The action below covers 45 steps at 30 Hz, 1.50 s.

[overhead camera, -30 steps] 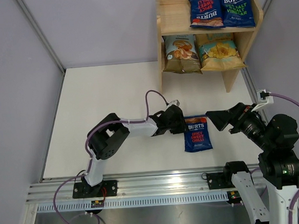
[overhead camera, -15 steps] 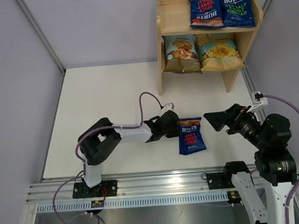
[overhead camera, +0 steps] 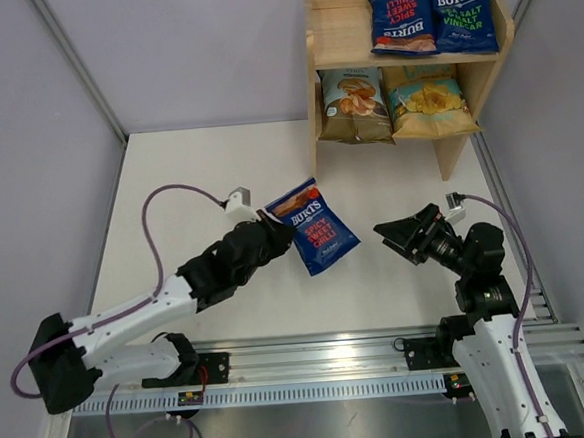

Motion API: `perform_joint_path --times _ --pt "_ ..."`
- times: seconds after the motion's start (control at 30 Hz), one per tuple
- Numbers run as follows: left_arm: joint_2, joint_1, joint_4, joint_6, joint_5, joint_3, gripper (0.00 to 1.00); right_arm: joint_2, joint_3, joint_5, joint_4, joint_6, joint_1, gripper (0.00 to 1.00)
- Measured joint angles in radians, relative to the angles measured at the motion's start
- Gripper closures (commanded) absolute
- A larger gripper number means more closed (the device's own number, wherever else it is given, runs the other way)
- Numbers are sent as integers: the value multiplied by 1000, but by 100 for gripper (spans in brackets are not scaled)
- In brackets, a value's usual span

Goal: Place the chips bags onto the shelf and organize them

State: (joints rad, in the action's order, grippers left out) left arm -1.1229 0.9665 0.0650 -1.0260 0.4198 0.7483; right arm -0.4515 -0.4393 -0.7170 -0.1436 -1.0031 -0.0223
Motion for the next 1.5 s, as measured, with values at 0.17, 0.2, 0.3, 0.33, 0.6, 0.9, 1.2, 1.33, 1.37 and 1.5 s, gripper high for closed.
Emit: perform_joint_path --times 0.17,0.2,0.3,0.33,0.6,0.9,1.2,1.33,1.37,1.5 --pt "203 -14 68 0 88 -3 100 -15 84 97 162 -109 -175 5" --pt "230 -14 77 0 101 -2 100 -21 87 129 194 -115 -243 6" --pt "304 -16 105 -5 140 5 100 -62 88 246 308 -110 -445 9" --pt "325 -17 109 -11 151 5 100 -89 88 291 349 -103 -512 10" --pt "451 -18 130 -102 180 5 100 -353 19 612 534 44 -832 18" --pt "487 -18 177 -164 180 5 100 -570 -138 763 681 163 -948 24" --pt "509 -18 235 -177 192 5 100 -580 -143 788 700 196 -952 24" --pt "521 -18 241 -175 201 5 100 -501 -89 826 703 187 -953 24" --pt "521 -18 241 -174 201 5 100 -477 -74 833 702 184 -953 24" --pt "510 -18 236 -168 201 5 100 -411 -56 836 701 174 -953 24"
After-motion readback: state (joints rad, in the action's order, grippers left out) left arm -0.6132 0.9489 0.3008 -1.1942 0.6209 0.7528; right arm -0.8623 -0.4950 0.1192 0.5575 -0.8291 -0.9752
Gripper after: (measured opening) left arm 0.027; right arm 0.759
